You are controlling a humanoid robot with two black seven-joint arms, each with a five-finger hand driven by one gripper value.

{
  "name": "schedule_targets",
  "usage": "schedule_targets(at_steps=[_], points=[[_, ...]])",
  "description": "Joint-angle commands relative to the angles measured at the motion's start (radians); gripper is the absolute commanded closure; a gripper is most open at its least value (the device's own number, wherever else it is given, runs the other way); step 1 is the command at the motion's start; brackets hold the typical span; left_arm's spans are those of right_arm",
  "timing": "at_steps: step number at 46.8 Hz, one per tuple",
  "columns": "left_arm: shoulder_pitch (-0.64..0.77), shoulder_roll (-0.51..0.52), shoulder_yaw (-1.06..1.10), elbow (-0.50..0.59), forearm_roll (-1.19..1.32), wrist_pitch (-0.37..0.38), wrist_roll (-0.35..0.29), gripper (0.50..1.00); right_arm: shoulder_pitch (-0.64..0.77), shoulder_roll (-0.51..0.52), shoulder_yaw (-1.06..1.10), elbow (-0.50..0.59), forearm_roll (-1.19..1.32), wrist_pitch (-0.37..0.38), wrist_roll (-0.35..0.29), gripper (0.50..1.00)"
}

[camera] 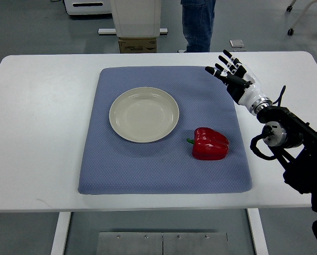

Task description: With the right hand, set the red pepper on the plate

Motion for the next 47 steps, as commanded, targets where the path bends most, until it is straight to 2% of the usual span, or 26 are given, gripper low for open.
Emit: schedule_targets(at_steps=[1, 47], points=[[0.002, 0.0, 0.0, -0.001, 0.0, 0.0, 0.0, 0.5, -0.002, 0.0, 0.0, 0.0, -0.001, 0.0, 0.0, 0.5], [0.004, 0.0, -0.001, 0.001, -0.002, 0.002, 0.0, 0.5, 0.003, -0.006, 0.0, 0.001, 0.001, 0.006, 0.005, 0.5]])
